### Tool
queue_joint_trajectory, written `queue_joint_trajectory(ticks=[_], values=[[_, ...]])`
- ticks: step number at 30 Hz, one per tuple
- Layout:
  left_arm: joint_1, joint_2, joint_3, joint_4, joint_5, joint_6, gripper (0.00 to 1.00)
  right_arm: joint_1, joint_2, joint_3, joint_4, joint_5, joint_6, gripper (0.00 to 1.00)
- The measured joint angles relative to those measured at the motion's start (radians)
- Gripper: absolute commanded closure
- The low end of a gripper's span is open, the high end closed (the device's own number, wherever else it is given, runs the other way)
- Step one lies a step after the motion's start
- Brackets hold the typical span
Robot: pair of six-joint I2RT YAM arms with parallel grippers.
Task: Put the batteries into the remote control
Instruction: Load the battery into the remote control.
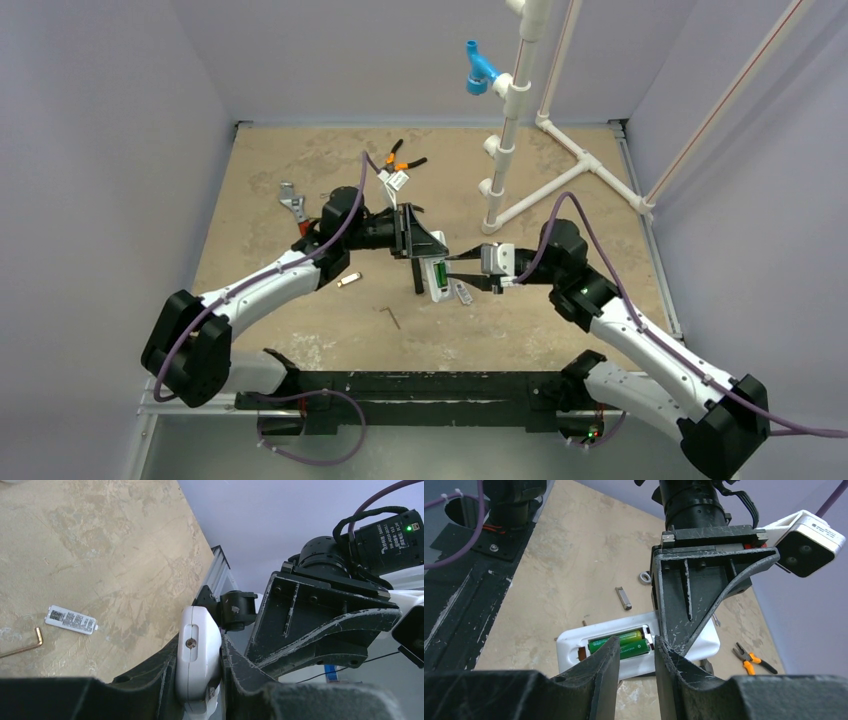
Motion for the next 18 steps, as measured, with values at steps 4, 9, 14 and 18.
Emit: queue_joint_trajectory(ticks=[4,9,14,18], values=[[-0.002,0.002,0.005,-0.001,0.002,0.000,1.00,0.000,0.024,0.002,0.013,-0.019,0.005,0.72],[-0.002,0.002,0.009,-0.002,0.003,0.000,1.00,0.000,0.054,0.016,0.023,-0.038,0.005,0.74],[-0.002,0.002,0.009,-0.002,0.004,0.000,1.00,0.000,0.064,0.026,0.031,-0.043,0.005,0.77],[-0.002,0.002,0.009,-0.002,0.005,0.000,1.00,0.000,0.064,0.027,0.032,-0.047,0.005,0.78]])
